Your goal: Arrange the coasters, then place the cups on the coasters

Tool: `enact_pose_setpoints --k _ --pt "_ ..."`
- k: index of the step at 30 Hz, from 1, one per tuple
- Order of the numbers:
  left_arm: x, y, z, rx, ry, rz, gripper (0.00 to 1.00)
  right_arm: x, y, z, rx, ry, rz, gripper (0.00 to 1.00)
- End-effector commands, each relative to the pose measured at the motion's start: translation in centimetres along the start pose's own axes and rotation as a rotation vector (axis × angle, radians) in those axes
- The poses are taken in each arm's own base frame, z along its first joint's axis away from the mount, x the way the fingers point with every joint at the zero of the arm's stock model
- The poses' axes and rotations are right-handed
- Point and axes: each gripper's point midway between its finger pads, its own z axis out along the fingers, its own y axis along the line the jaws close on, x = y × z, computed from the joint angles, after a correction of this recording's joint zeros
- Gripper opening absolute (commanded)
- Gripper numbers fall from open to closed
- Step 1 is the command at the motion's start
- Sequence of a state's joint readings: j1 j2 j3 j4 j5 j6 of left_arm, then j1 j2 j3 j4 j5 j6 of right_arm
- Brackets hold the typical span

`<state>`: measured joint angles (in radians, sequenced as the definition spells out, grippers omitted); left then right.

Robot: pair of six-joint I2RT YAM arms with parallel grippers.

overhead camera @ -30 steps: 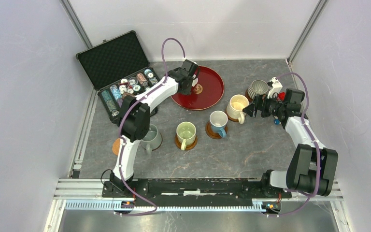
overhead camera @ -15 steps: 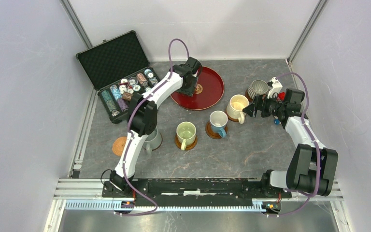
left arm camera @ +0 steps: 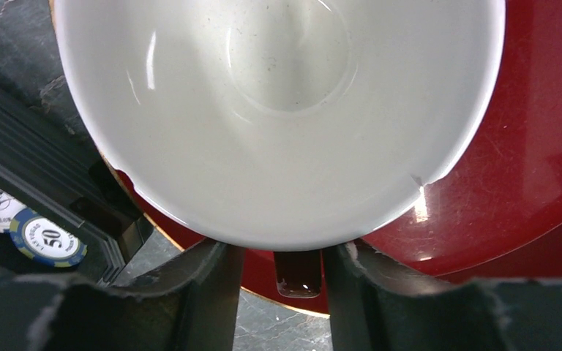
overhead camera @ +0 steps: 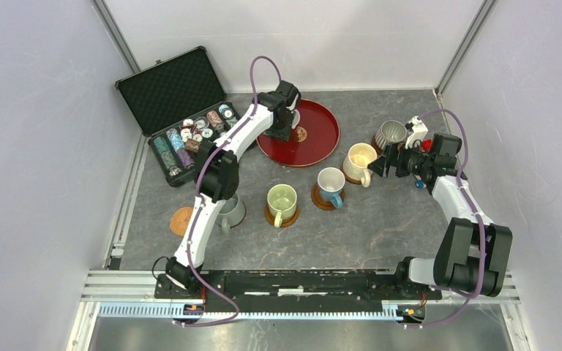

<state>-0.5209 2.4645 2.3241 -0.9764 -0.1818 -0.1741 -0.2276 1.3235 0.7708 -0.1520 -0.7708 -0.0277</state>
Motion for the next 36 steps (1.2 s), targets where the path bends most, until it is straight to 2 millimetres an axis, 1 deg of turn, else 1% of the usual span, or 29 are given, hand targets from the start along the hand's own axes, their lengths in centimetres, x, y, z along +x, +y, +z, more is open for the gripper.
enact_pose_setpoints --k 1,5,7,10,13,14,15,17,18,19,21,22,23,25,26,27,28,29,31,32,33,34,35,36 --pt "-1.7 -0.8 0.2 0.056 -0.040 -0.011 0.43 -2.3 0.2 -0.4 -0.012 -0.047 -0.055 0.98" --pt "-2.0 -0.7 0.0 0.060 -0.049 -0.011 0.22 -2.3 0.2 -0.4 -0.010 -0.047 -0.056 0.98" --pt "-2.2 -0.6 -0.4 0.061 -0.055 -0.008 0.04 -2.4 0.2 -0.4 -0.008 -0.049 -0.057 0.98" --pt "-2.7 -0.3 -1.8 0.060 -0.078 0.008 0.02 -2.4 0.2 -0.4 -0.008 -0.049 -0.059 0.98" --pt "-4.1 0.4 -4.3 0.064 -0.140 0.014 0.02 -2.3 0.3 -0.5 -0.008 -0.048 -0.058 0.98" --pt "-4.8 0.7 -5.6 0.075 -0.177 0.006 0.02 -2.3 0.2 -0.5 -0.007 -0.049 -0.059 0.98" --pt "-5.3 0.8 -6.5 0.100 -0.208 0.002 0.02 -2.3 0.3 -0.5 -0.008 -0.049 -0.061 0.98" --pt "-6.8 1.7 -9.7 0.135 -0.297 -0.023 0.02 -2.3 0.3 -0.5 -0.007 -0.049 -0.061 0.98" --pt "-7.4 2.1 -10.9 0.141 -0.334 -0.033 0.02 -2.4 0.3 -0.5 -0.005 -0.052 -0.064 0.98" --pt "-8.0 2.7 -12.5 0.141 -0.376 -0.039 0.02 -2.4 0.2 -0.6 -0.002 -0.052 -0.067 0.98" --pt "-8.4 4.0 -15.4 0.141 -0.428 -0.060 0.02 -2.4 0.2 -0.6 0.001 -0.051 -0.065 0.98" --pt "-8.2 4.7 -16.4 0.140 -0.439 -0.084 0.02 -2.3 0.2 -0.5 0.001 -0.051 -0.066 0.98" --pt "-8.0 5.7 -17.9 0.140 -0.460 -0.113 0.02 -2.3 0.2 -0.5 0.002 -0.051 -0.065 0.98" --pt "-6.5 7.6 -19.4 0.127 -0.462 -0.176 0.02 -2.3 0.2 -0.5 -0.001 -0.049 -0.064 0.98" --pt "-5.7 8.9 -20.5 0.122 -0.468 -0.214 0.02 -2.3 0.2 -0.5 -0.002 -0.049 -0.063 0.98" --pt "-4.4 9.8 -20.9 0.114 -0.454 -0.246 0.02 -2.3 0.2 -0.5 -0.005 -0.049 -0.062 0.98" --pt "-3.2 11.1 -21.8 0.103 -0.451 -0.279 0.02 -2.3 0.2 -0.5 -0.005 -0.049 -0.062 0.98" --pt "-1.4 12.0 -21.9 0.098 -0.427 -0.310 0.02 -2.2 0.2 -0.5 -0.006 -0.049 -0.060 0.98" --pt "1.9 14.2 -23.6 0.073 -0.422 -0.386 0.02 -2.2 0.3 -0.5 -0.007 -0.049 -0.061 0.98" --pt "4.0 15.2 -23.8 0.053 -0.399 -0.422 0.02 -2.2 0.2 -0.5 -0.007 -0.049 -0.060 0.98" --pt "5.7 15.8 -24.6 0.040 -0.401 -0.449 0.02 -2.2 0.3 -0.4 -0.008 -0.048 -0.059 0.98" --pt "7.8 16.4 -24.7 0.020 -0.387 -0.479 0.02 -2.3 0.3 -0.5 -0.008 -0.051 -0.059 0.98" --pt "9.6 16.8 -25.5 0.000 -0.390 -0.503 0.02 -2.2 0.3 -0.4 -0.008 -0.050 -0.057 0.98" --pt "11.4 16.8 -25.8 -0.015 -0.385 -0.518 0.02 -2.2 0.3 -0.4 -0.008 -0.050 -0.057 0.98"
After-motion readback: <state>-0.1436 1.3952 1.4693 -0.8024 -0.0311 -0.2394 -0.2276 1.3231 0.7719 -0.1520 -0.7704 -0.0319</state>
